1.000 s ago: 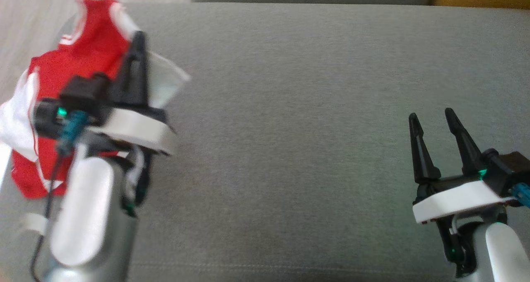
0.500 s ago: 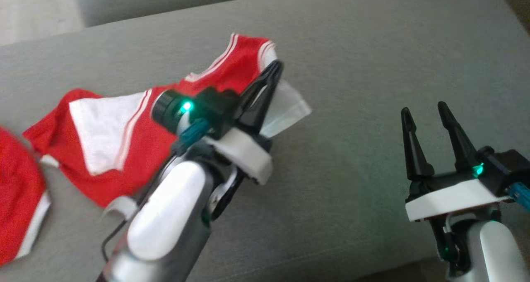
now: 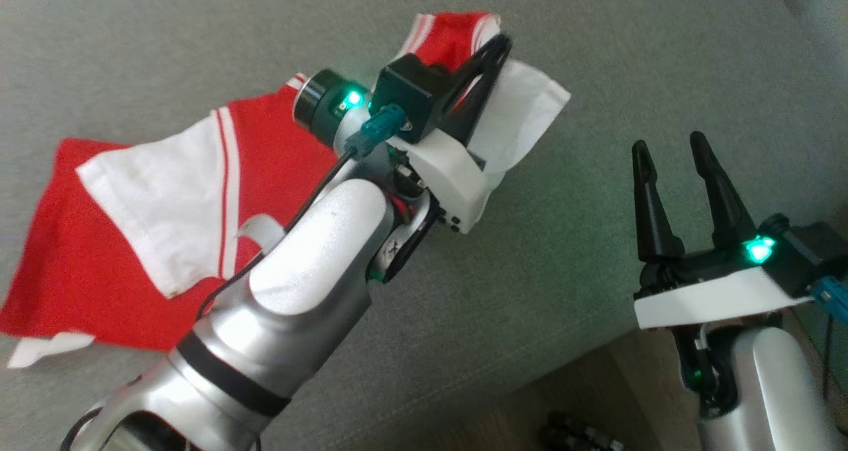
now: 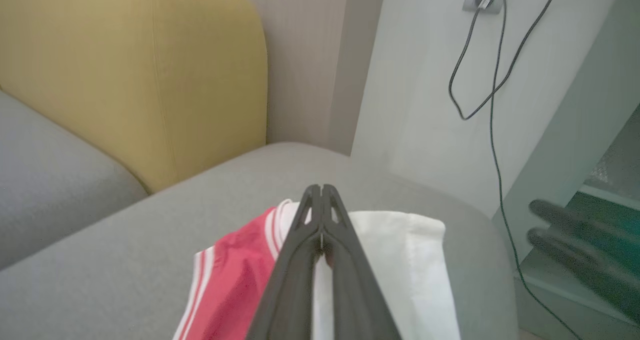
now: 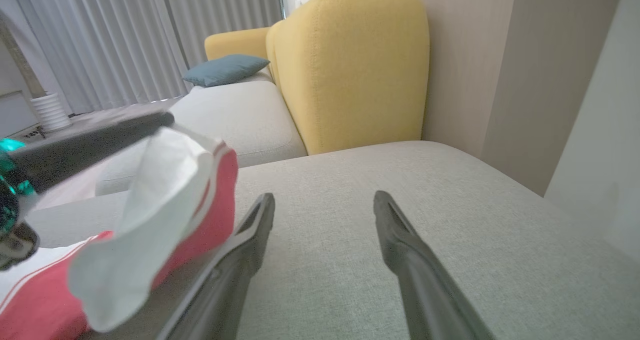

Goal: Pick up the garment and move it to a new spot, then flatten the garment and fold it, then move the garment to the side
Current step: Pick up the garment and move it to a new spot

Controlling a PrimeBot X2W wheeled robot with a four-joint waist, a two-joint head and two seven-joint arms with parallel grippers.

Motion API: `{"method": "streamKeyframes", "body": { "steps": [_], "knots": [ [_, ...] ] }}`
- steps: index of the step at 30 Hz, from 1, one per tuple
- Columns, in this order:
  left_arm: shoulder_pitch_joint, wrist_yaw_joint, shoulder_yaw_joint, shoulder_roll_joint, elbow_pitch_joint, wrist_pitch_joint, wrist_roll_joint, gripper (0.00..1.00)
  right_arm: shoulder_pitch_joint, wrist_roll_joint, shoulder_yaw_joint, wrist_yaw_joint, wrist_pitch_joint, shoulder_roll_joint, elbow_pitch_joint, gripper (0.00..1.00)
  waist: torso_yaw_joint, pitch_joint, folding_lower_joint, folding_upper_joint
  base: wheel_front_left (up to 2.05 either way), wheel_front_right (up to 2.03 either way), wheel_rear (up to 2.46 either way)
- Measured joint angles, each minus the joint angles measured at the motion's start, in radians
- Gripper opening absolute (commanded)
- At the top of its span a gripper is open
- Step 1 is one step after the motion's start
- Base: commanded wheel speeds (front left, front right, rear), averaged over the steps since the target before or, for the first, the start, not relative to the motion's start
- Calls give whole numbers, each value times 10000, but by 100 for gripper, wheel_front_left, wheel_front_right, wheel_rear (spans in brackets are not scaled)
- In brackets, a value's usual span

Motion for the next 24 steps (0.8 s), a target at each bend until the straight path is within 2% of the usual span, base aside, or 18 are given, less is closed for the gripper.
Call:
{"method": "streamKeyframes", "body": {
  "steps": [4,8,9,10,17,21,24],
  "knots": [
    [-127,-44,-566,12,1390,190,-418,0,-219,163,58,0,-232,15,276,100,-237,558,0,0,0,0,0],
    [-289,-288,-1151,25,2290,360,-757,0,-389,199,134,0,-385,23,585,100,-272,855,0,0,0,0,0],
    [-312,-336,-1335,27,2408,359,-834,48,-395,199,140,0,-395,23,650,100,-228,864,0,0,0,0,0],
    [-319,-376,-1459,27,2472,314,-895,100,-404,199,144,0,-412,25,717,100,-168,856,0,0,0,0,0],
    [-403,-295,-2031,33,2282,-844,-924,100,-530,105,6,0,-454,29,934,100,263,609,0,0,0,0,0],
    [-347,222,-1887,44,2021,-1446,-922,100,-516,-138,-146,0,-357,27,915,100,660,295,0,0,0,0,0],
    [10,692,-1386,305,1586,-1657,-917,100,-477,-288,-268,0,-176,29,779,100,1011,32,0,0,0,0,0]
  ]
}}
